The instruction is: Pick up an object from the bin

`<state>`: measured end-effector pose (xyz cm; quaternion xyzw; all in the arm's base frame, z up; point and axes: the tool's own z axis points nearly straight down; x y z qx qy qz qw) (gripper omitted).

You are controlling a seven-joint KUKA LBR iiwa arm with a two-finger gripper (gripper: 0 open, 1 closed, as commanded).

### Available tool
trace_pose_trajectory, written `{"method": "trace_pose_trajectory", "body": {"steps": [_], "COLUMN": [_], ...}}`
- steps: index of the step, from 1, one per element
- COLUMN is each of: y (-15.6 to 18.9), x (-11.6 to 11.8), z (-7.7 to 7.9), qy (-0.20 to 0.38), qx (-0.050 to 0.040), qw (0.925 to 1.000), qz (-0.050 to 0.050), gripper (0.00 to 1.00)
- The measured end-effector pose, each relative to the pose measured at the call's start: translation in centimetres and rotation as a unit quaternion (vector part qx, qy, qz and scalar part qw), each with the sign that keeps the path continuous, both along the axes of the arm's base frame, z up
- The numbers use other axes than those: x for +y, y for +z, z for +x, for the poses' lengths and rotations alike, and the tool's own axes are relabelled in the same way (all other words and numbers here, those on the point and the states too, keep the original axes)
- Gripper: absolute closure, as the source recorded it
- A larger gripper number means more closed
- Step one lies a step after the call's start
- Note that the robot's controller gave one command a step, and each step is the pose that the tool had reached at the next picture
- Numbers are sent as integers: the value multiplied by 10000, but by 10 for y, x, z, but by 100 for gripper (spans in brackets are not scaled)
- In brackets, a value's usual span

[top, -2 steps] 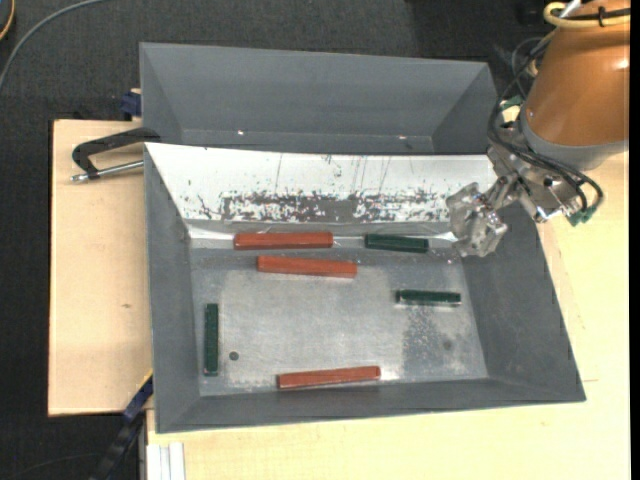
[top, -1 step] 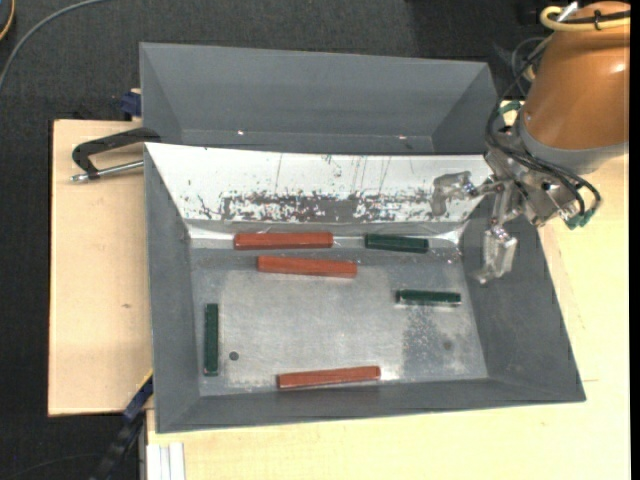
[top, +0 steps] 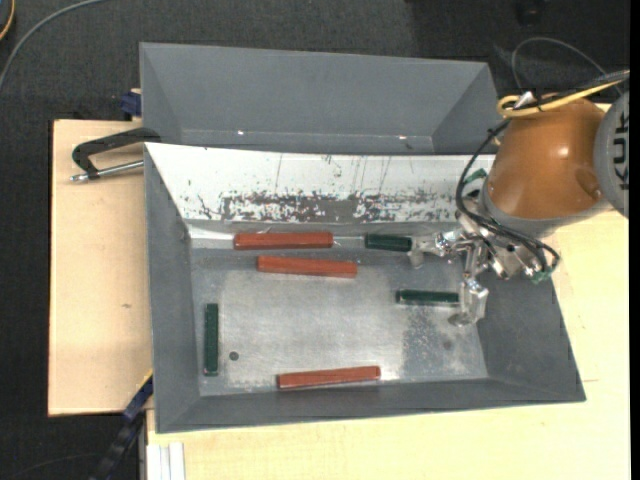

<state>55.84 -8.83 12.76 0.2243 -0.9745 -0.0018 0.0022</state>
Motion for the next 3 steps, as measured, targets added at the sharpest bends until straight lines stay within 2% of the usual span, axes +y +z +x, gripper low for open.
{"method": "trace_pose_trajectory", "body": {"steps": [1, 2, 3], "y": [-60, -57, 99], "x": [-9, -9, -12], "z": [7, 8, 3], "qy": [-72, -70, -357], "qx": [-12, -36, -103], "qw": [10000, 10000, 9993], "qz": [-2, -5, -18], "gripper": [0, 100, 100]}}
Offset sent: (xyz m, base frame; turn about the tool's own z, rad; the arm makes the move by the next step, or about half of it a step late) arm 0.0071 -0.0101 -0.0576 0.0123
